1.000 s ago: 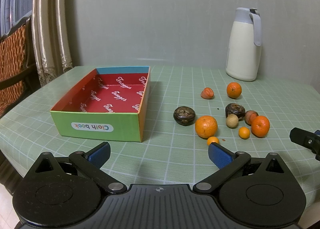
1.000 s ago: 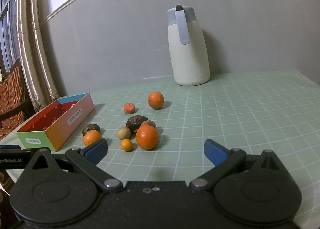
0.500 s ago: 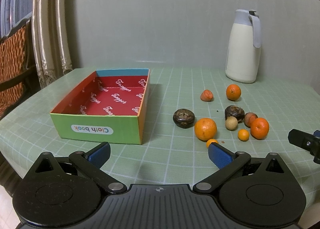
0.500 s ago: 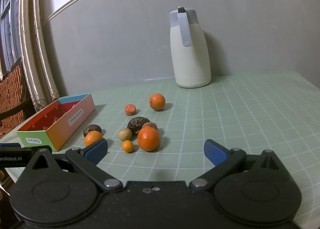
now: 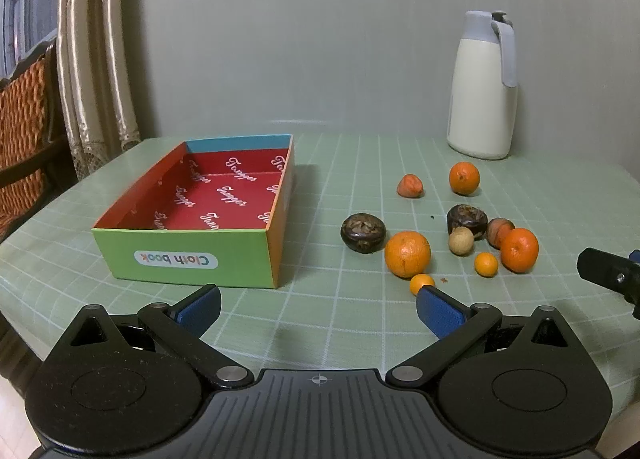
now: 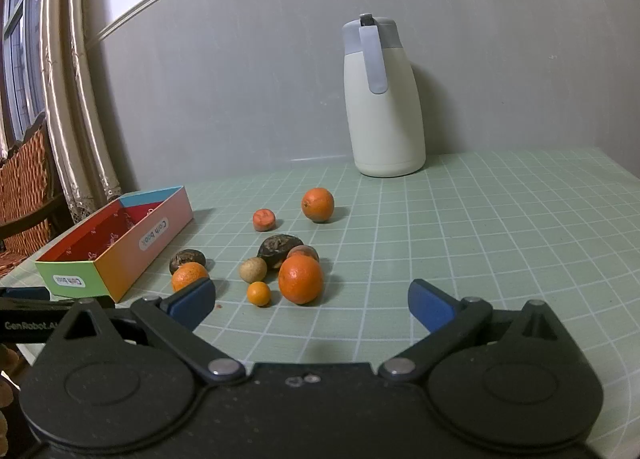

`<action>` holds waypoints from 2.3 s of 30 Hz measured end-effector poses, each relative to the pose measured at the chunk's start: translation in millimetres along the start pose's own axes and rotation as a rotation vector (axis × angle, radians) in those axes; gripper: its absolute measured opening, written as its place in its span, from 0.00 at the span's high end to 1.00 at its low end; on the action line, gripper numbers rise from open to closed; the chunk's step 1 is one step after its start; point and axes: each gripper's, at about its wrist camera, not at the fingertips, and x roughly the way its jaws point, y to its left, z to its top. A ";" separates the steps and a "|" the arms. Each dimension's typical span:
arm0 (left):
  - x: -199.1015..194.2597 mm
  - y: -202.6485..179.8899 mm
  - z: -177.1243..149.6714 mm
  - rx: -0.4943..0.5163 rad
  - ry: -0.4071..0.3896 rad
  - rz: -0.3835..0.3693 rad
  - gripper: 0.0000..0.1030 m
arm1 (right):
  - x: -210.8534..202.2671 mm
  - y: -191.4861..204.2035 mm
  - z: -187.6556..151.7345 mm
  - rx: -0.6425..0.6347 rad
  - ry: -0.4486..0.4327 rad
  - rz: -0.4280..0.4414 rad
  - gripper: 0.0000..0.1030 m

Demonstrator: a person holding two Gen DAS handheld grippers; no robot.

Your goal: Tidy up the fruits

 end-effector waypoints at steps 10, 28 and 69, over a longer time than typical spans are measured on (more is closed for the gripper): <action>5.7 -5.4 0.4 0.018 0.003 -0.017 0.00 | 1.0 -3.5 1.0 0.014 0.002 -0.013 0.00; 39.9 -30.3 18.3 0.030 0.006 -0.126 0.00 | -3.0 -12.7 7.6 0.052 -0.035 -0.001 0.00; 62.3 44.7 49.4 -0.064 -0.101 0.008 0.63 | 9.2 -3.6 10.3 0.084 -0.029 0.047 0.00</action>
